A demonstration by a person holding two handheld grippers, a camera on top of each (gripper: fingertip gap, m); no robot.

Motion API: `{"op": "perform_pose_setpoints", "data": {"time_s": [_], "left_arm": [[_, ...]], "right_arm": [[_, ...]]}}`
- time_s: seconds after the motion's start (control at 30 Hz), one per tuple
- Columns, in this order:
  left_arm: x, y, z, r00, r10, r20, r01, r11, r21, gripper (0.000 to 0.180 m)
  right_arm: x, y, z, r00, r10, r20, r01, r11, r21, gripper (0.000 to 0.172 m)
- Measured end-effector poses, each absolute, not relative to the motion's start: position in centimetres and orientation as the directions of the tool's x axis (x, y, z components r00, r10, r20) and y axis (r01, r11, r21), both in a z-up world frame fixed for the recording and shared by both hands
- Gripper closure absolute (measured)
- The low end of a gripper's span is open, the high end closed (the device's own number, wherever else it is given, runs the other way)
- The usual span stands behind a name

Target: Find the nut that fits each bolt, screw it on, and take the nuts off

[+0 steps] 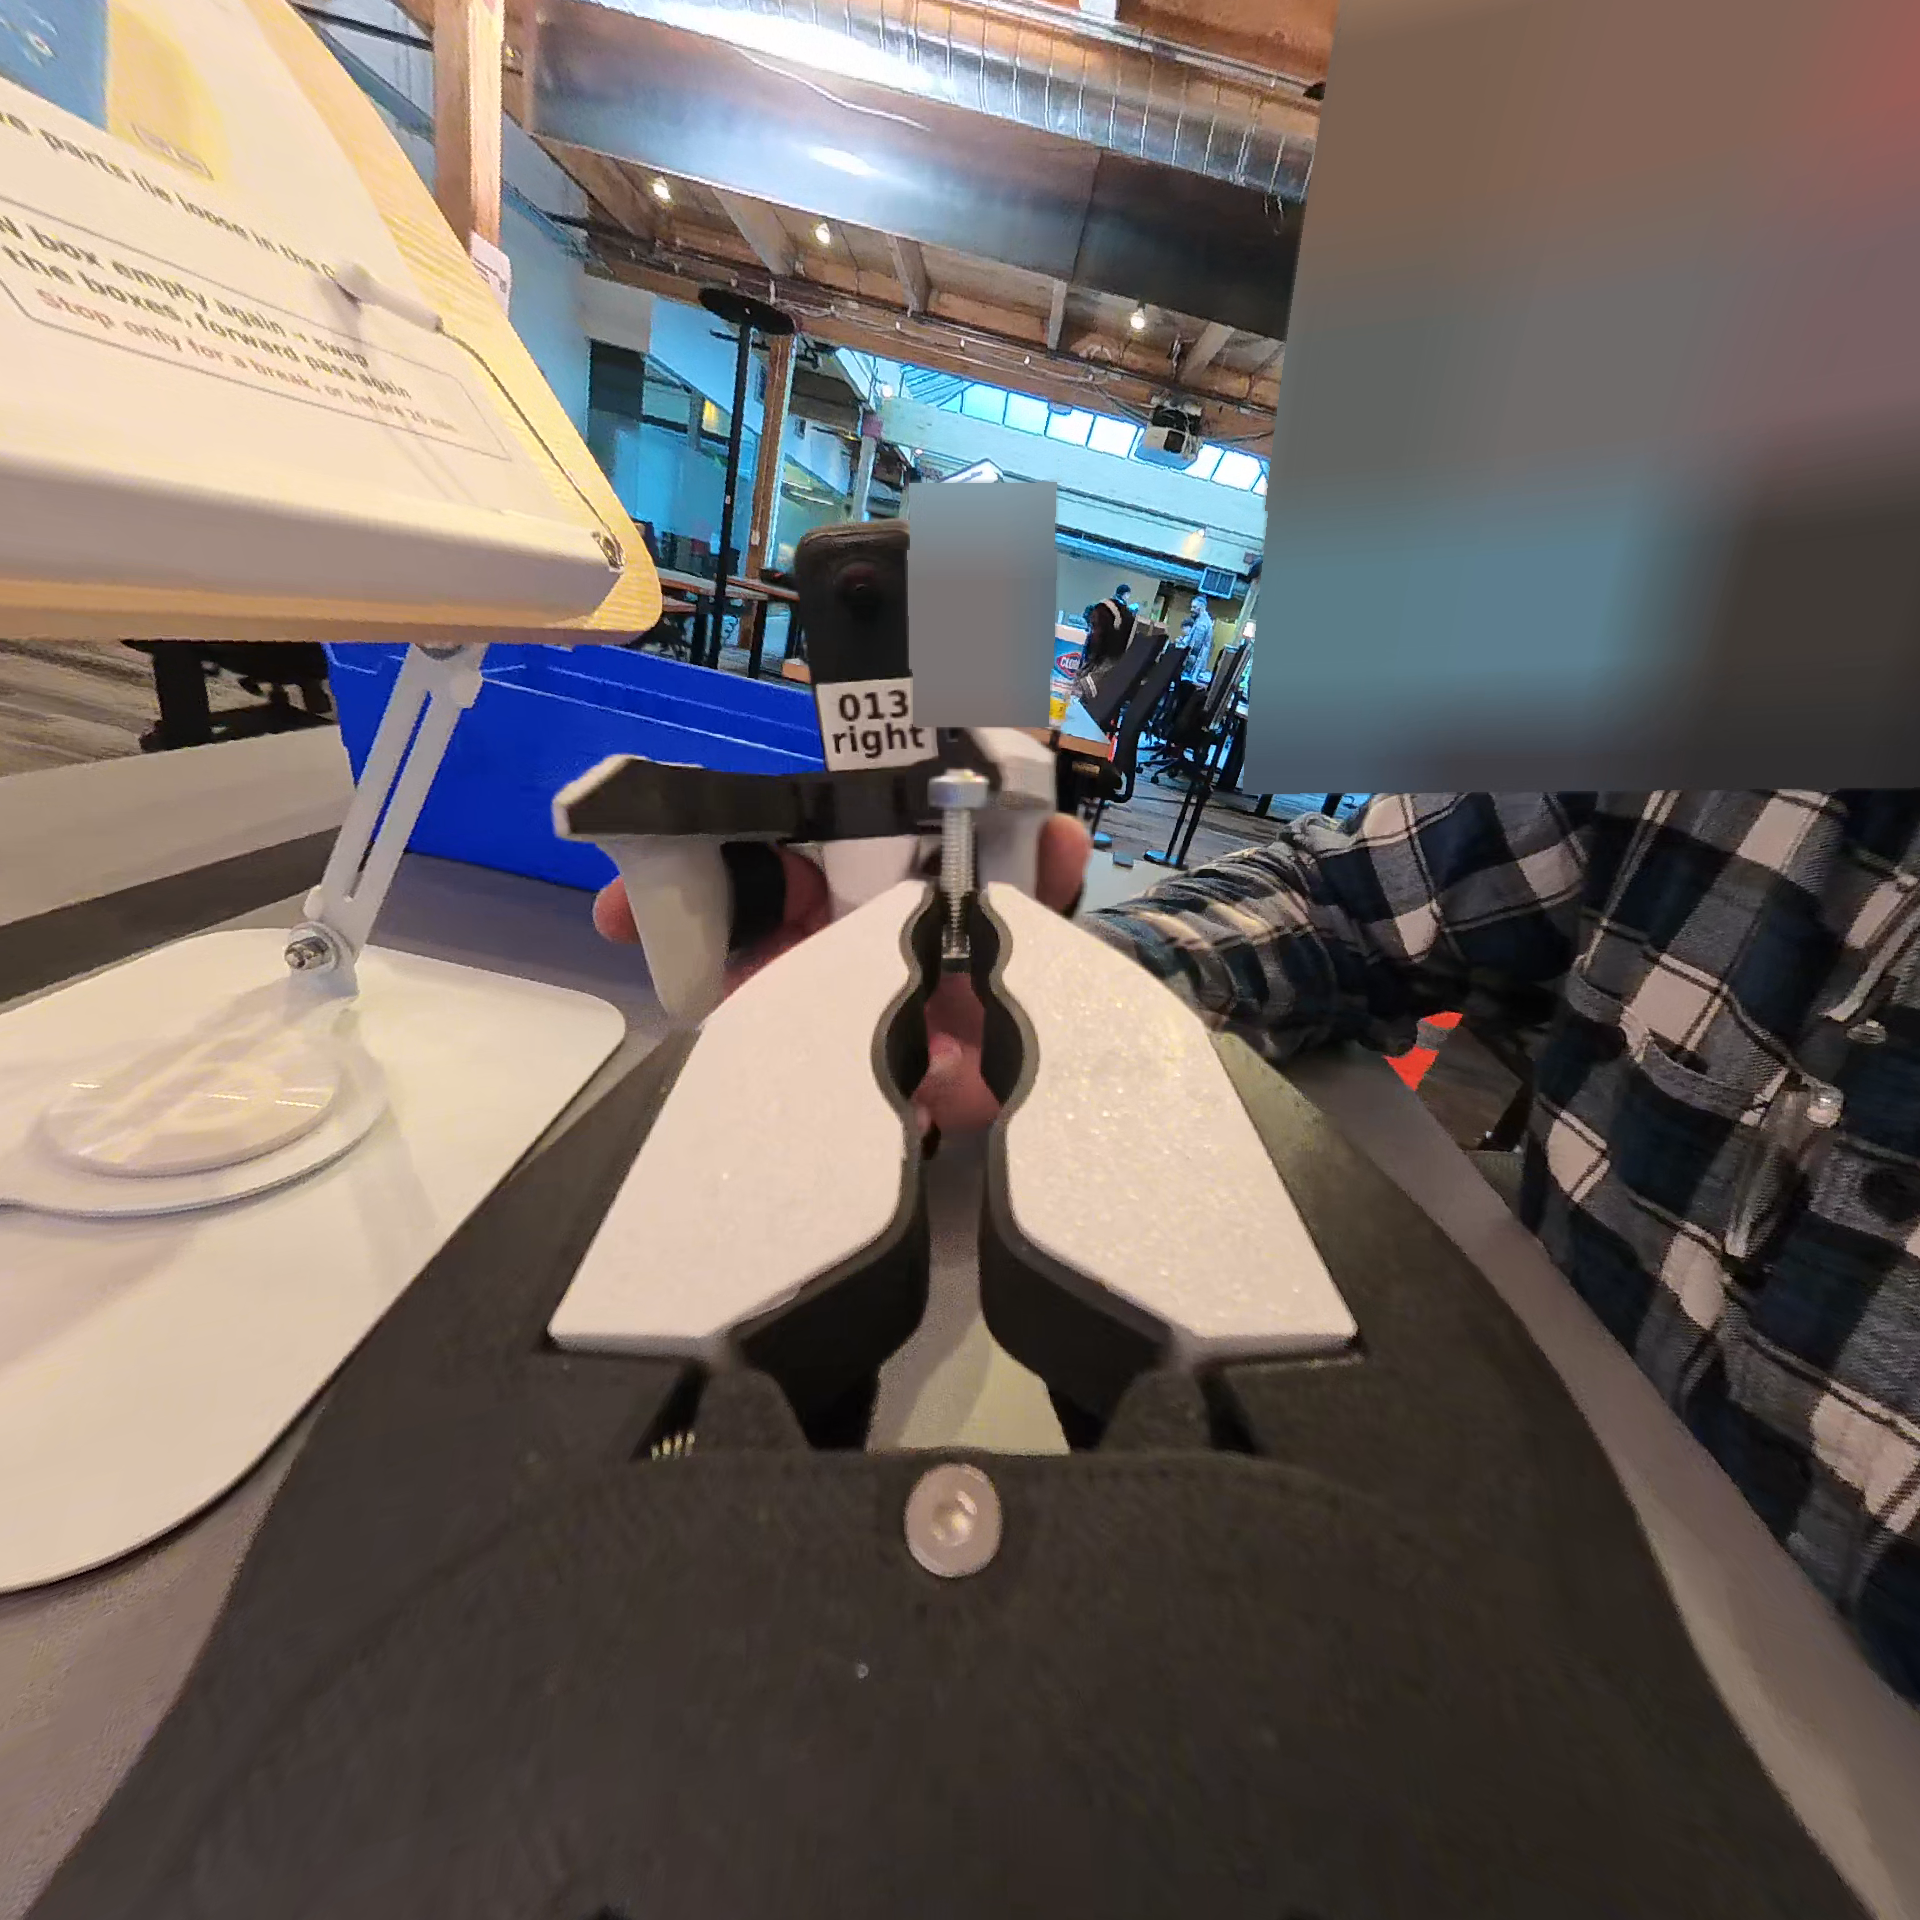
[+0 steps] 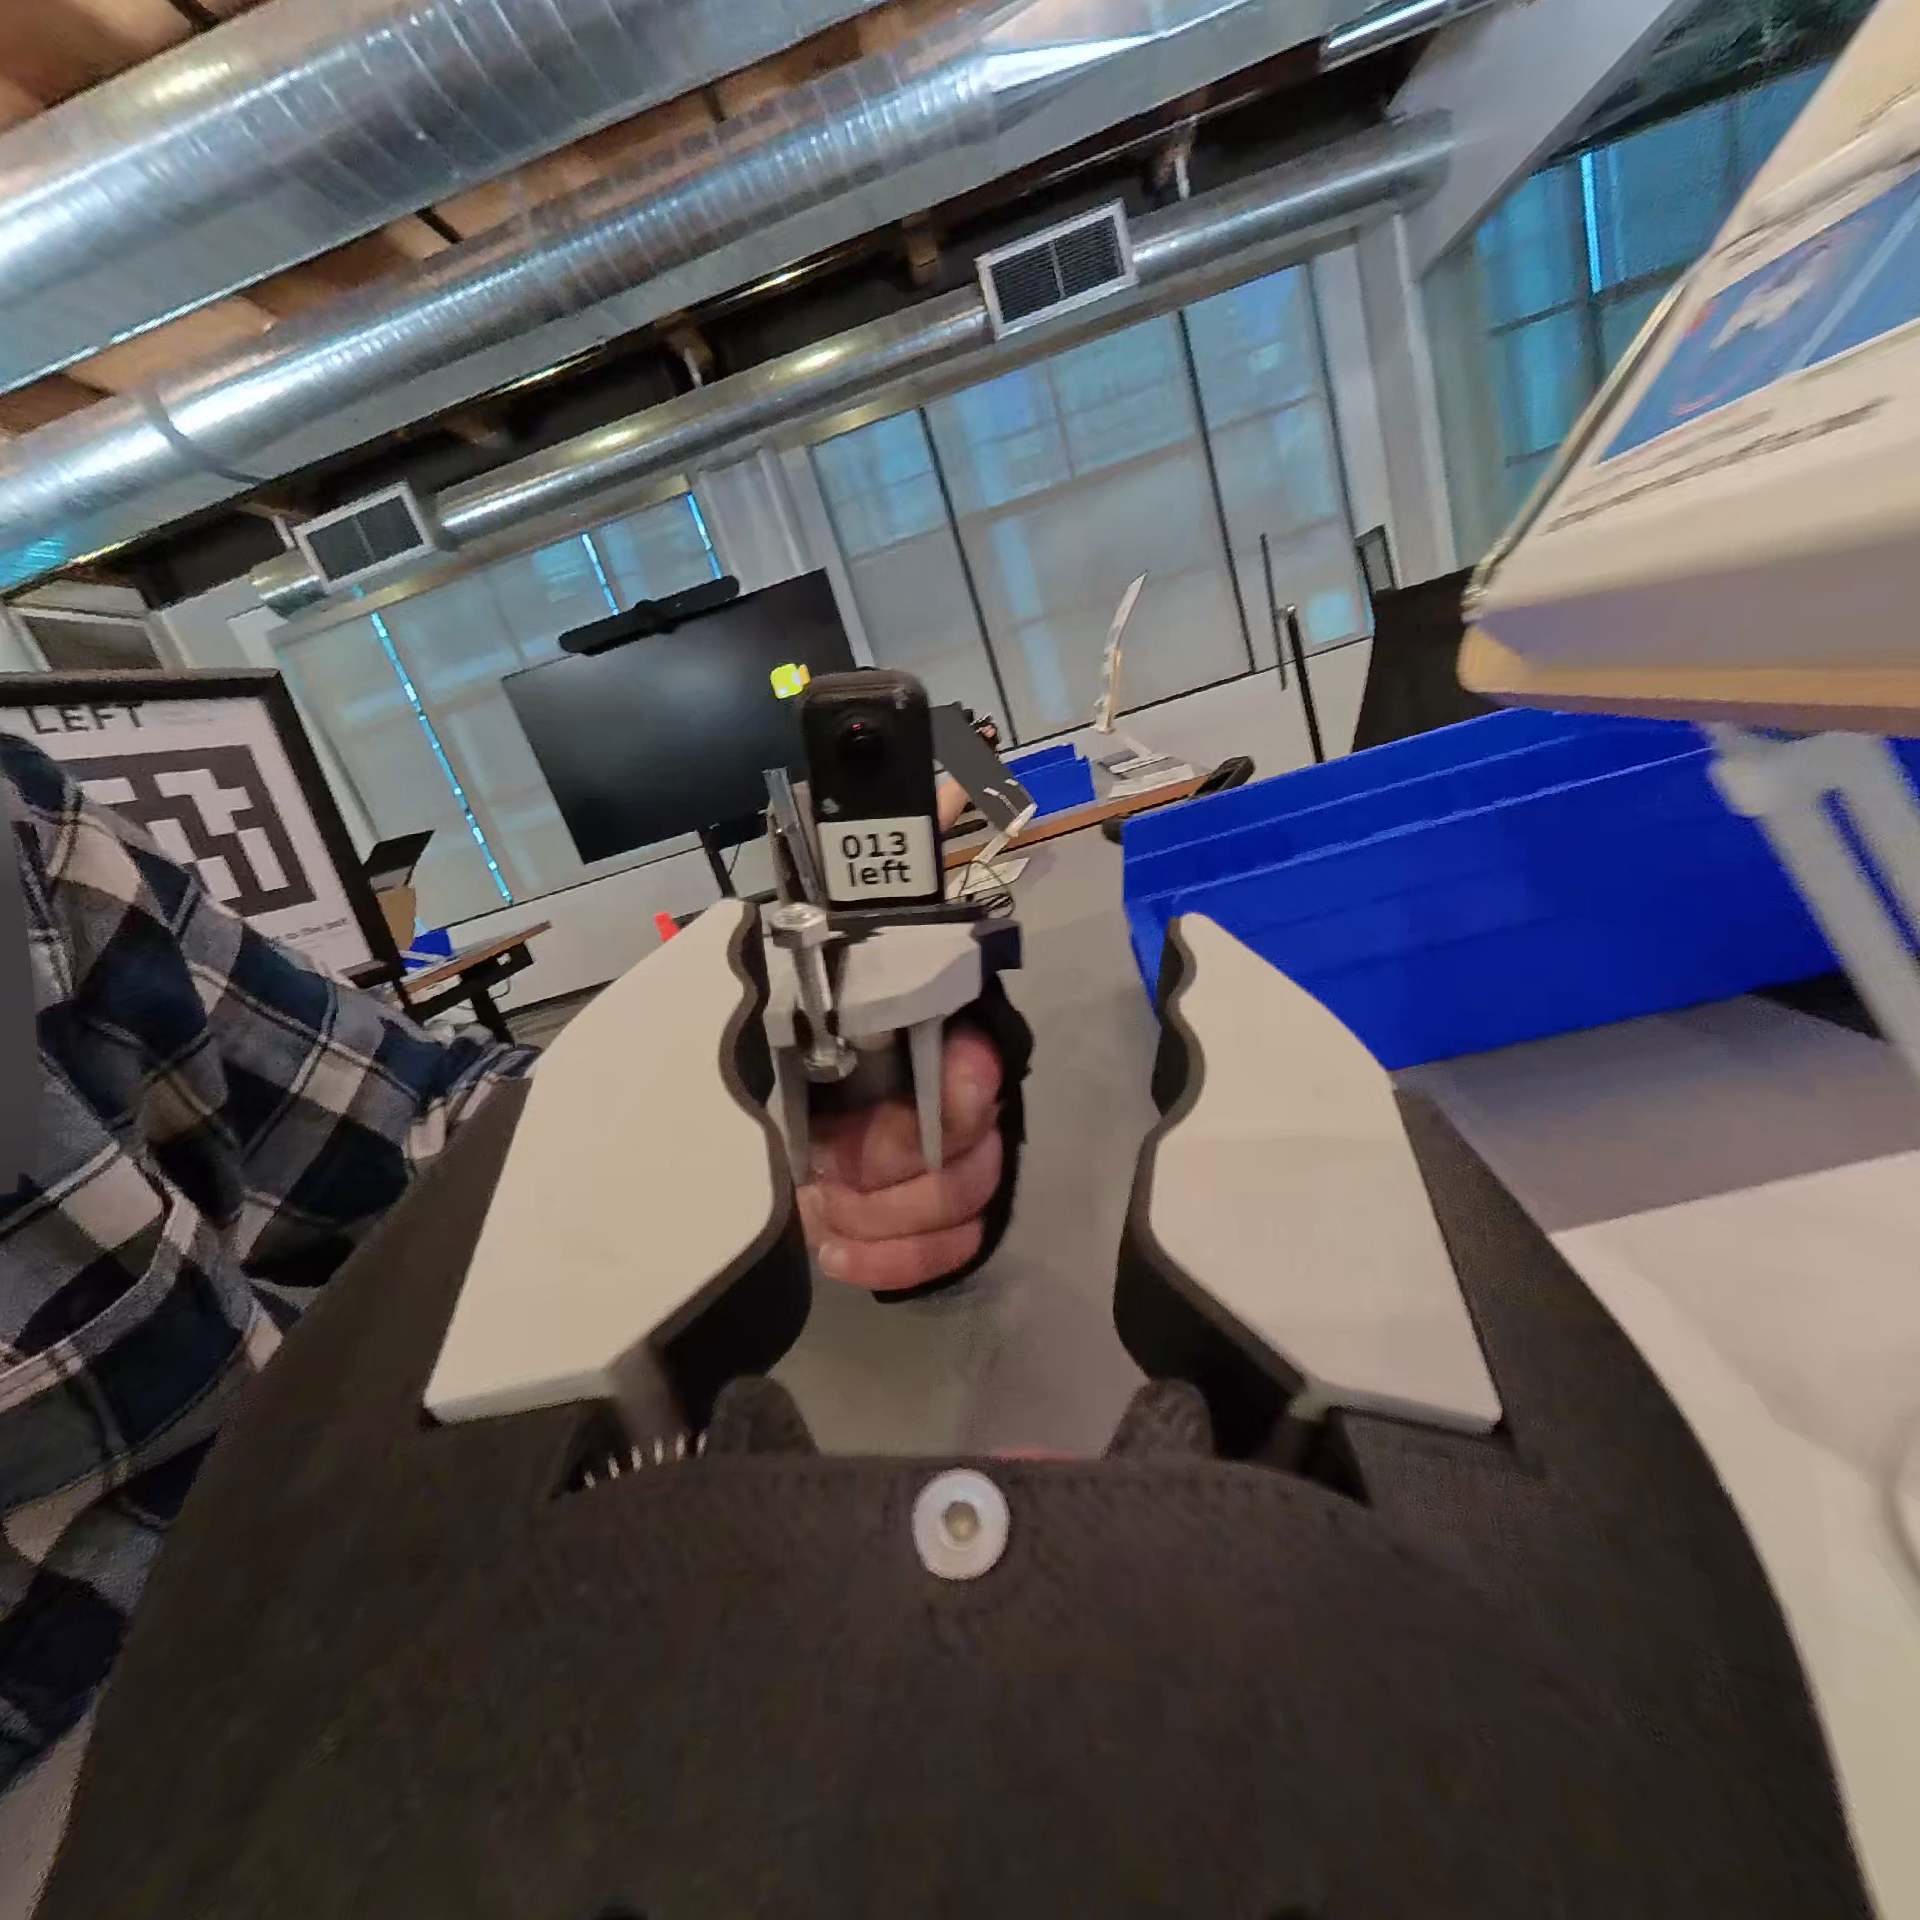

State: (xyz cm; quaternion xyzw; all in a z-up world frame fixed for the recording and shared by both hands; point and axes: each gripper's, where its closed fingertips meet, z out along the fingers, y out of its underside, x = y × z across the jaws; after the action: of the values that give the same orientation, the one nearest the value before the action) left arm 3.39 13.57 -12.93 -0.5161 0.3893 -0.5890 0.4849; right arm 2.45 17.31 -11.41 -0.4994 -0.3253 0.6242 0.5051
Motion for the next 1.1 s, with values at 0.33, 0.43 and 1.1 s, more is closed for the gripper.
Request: {"op": "perform_pose_setpoints", "data": {"time_s": [0.33, 0.43, 1.1], "left_arm": [[2.7, 13.8, -12.2, 0.012, -0.973, 0.23, 0.2, -0.223, -0.954, 0.176], [2.9, 13.8, -12.5, 0.006, -0.97, 0.243, 0.193, -0.237, -0.952, 0.176], [3.4, 13.5, -13.1, -0.004, -0.971, 0.24, 0.16, -0.237, -0.958, 0.176]], "right_arm": [[3.8, 19.4, -12.6, 0.05, 0.928, -0.37, -0.321, -0.336, -0.885, 0.104], [3.2, 18.2, -11.9, 0.013, 0.944, -0.33, -0.314, -0.309, -0.898, 0.099], [1.9, 16.4, -11.8, -0.023, 0.958, -0.287, -0.276, -0.282, -0.919, 0.102]]}}
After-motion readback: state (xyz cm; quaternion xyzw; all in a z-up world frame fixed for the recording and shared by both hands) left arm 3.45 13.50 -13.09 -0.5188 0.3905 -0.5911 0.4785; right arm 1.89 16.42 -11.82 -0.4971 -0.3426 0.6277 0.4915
